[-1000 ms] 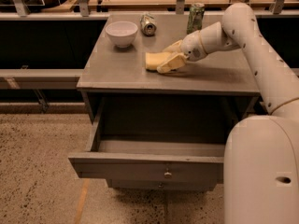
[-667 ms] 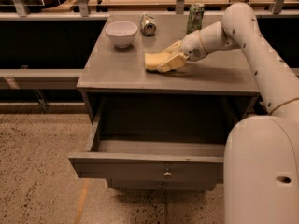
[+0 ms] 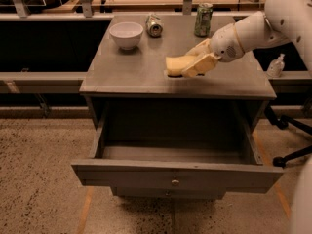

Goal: Place sponge into top drawer

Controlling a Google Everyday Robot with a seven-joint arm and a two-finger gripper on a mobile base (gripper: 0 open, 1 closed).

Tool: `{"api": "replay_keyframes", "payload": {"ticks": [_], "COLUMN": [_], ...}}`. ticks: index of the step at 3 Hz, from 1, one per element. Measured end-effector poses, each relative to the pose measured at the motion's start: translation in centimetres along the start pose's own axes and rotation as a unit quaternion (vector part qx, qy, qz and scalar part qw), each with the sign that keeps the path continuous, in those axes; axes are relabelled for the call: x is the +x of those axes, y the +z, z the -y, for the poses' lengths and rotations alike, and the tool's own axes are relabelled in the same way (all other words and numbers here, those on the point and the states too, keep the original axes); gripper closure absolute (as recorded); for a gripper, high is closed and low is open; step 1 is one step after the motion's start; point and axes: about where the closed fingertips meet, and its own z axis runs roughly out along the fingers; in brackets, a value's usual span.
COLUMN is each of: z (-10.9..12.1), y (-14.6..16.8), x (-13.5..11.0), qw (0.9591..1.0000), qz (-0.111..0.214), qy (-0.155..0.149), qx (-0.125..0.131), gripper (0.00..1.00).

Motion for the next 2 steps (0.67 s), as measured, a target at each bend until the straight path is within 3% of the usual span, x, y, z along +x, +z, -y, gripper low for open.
{"api": "replay_keyframes", "payload": {"ticks": [1, 2], "z": [-4.2, -6.3], "y": [-1.9, 0.2], "x": [1.1, 3.3], "qw": [0.9997, 0.9984], "qz": [-0.011, -0.027], "qy": [0.023, 0.041], "qx": [0.003, -0.027], "gripper": [1.00, 1.00]}}
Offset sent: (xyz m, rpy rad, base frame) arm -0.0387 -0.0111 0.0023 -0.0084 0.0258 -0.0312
